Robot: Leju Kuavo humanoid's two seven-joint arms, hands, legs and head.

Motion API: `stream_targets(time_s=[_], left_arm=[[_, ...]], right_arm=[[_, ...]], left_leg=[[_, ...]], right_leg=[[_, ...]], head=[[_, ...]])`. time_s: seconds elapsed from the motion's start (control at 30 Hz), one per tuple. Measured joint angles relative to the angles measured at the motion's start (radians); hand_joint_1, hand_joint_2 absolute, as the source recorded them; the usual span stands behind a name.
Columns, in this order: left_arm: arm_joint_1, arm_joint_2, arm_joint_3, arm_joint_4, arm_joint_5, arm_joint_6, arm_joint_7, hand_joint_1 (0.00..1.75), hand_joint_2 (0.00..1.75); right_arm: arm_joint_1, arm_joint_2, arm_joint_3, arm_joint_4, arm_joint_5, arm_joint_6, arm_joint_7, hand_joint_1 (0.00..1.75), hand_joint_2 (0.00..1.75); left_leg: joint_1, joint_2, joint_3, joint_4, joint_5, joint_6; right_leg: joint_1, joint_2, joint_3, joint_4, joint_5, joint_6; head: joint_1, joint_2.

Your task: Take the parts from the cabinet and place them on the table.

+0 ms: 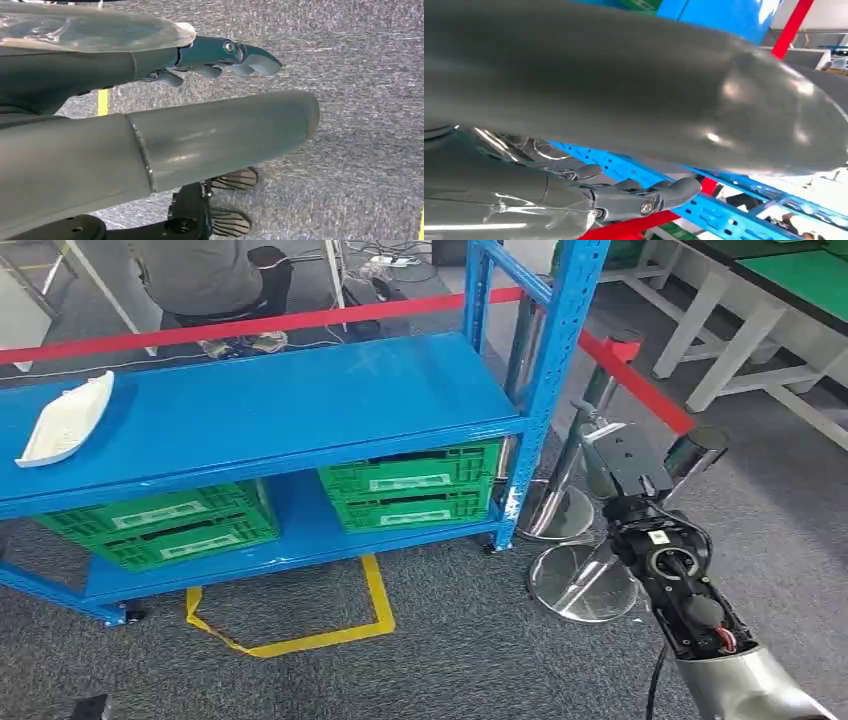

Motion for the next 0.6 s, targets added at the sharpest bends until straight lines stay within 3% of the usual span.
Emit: stream_targets(time_s=[0.3, 0.43, 0.6], left_arm=[[0.0, -0.005, -0.001, 0.0, -0.003, 0.012, -0.025, 0.0, 0.0], [0.0, -0.005, -0.001, 0.0, 0.01, -0.045, -0.025, 0.0, 0.0], [0.0, -0.005, -0.001, 0.0, 0.016, -0.056, -0.024, 0.0, 0.0]], right_arm=[[0.008, -0.001, -0.018, -0.024, -0.014, 0.005, -0.005, 0.0, 0.0], [0.013, -0.001, -0.027, -0.029, -0.026, 0.031, -0.006, 0.0, 0.0], [0.015, -0.001, -0.035, -0.034, -0.029, 0.039, -0.007, 0.0, 0.0]], left_leg=[[0.0, 0.0, 0.0, 0.0, 0.0, 0.0], [0.0, 0.0, 0.0, 0.0, 0.0, 0.0], [0.0, 0.0, 0.0, 0.0, 0.0, 0.0]], right_leg=[[0.0, 0.001, 0.0, 0.0, 0.0, 0.0], [0.0, 0.001, 0.0, 0.0, 0.0, 0.0], [0.0, 0.001, 0.0, 0.0, 0.0, 0.0]], head=[[0.0, 0.0], [0.0, 0.0], [0.0, 0.0]])
